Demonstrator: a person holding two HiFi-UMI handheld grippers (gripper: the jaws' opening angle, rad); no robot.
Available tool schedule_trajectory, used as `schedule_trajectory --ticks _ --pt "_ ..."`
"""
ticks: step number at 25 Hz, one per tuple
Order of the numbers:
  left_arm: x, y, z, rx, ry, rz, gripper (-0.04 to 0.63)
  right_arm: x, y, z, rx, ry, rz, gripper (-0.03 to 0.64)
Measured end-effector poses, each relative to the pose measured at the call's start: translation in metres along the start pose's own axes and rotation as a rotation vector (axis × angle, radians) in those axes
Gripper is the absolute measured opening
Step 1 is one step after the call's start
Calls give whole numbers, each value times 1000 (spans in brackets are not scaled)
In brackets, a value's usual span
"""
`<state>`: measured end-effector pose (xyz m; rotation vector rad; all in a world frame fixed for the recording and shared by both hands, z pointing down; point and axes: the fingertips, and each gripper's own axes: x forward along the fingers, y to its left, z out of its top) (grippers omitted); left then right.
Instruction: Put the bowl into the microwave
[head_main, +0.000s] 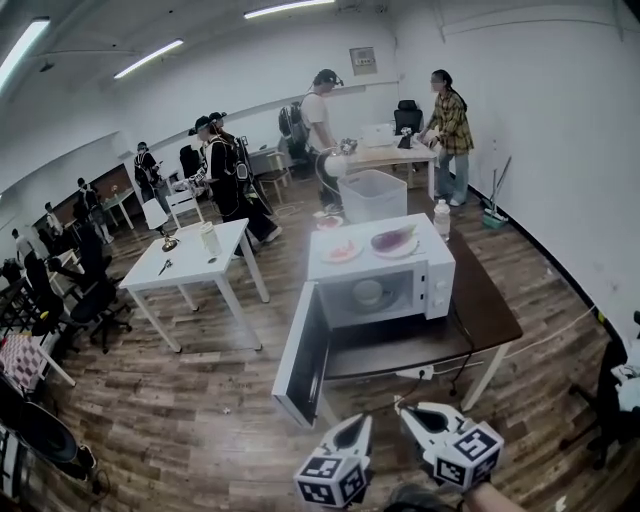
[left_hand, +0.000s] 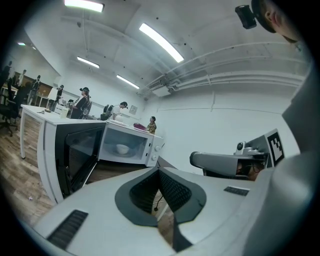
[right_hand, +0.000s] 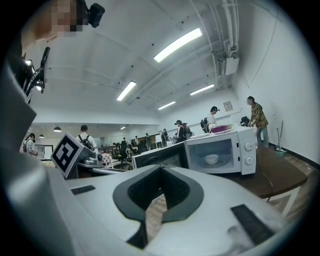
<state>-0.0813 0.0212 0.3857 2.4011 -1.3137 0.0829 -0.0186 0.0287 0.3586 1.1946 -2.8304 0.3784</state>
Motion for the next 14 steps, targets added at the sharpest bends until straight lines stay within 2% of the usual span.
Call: schedule_trajectory --ticks 5,14 --pt "3 5 1 -29 -3 11 -2 3 -2 4 9 10 -2 2" --pt "11 3 -4 -34 6 -23 0 -1 -7 8 9 15 -26 2"
